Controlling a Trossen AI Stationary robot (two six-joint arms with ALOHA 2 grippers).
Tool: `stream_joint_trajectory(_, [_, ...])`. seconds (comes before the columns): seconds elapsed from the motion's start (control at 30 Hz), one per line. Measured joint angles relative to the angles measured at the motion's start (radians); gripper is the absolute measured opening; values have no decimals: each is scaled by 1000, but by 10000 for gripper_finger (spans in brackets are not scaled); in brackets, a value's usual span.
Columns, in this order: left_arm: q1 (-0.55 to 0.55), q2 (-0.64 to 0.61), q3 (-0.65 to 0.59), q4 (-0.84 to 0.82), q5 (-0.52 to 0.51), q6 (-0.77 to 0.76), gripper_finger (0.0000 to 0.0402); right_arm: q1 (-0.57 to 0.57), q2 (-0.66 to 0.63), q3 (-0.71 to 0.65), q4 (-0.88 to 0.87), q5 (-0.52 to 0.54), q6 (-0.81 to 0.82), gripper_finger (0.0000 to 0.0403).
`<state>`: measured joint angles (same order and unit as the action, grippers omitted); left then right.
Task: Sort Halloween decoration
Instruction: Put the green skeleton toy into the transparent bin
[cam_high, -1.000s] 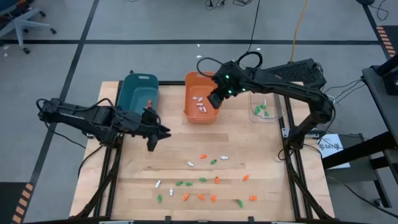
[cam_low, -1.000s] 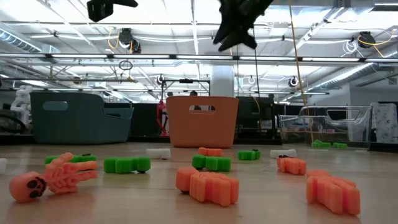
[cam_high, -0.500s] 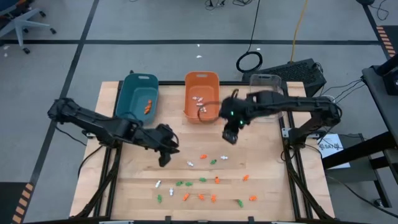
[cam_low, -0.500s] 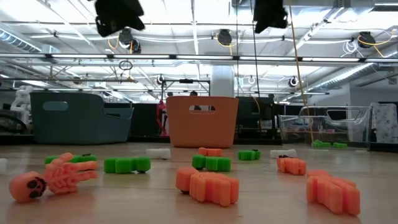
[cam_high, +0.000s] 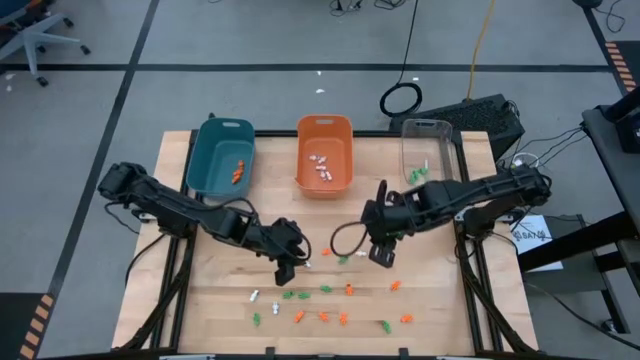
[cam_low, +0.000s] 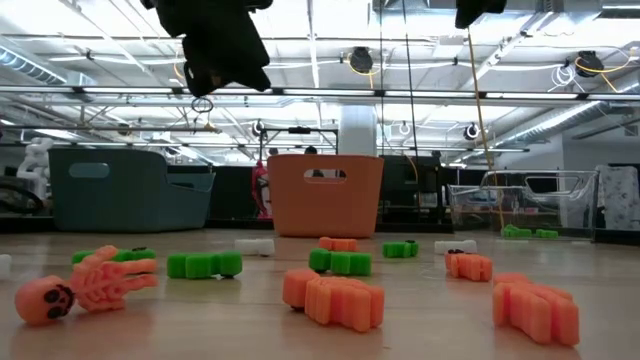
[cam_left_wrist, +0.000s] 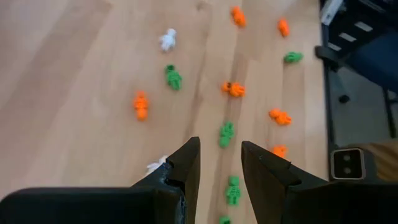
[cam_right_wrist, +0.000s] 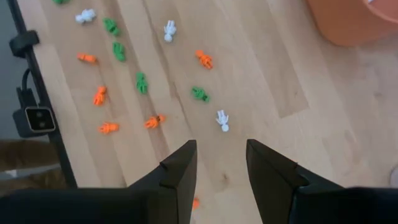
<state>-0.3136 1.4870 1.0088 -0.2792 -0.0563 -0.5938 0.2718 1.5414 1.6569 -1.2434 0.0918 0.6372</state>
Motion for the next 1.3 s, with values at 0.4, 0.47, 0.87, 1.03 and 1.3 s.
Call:
stream_joint_trajectory(0.4, [-51, 31, 0, 37, -23, -3, 116, 41, -2, -130, 159, 41, -228, 125])
stream_joint_trajectory(0.47, [-58, 29, 0, 38, -24, -3, 116, 31, -2, -207, 252, 10, -277, 125])
stream_joint_trajectory(0.87, [-110, 29, 0, 39, -53, -3, 116, 1, 0, -609, 893, -93, -552, 125])
stream_joint_trajectory(1.03, [-119, 29, 0, 39, -75, -4, 116, -49, 0, -693, 1009, -94, -571, 126])
stream_joint_trajectory(1.3, [-119, 29, 0, 39, -84, -29, 116, -90, 72, -727, 1147, -147, -624, 174])
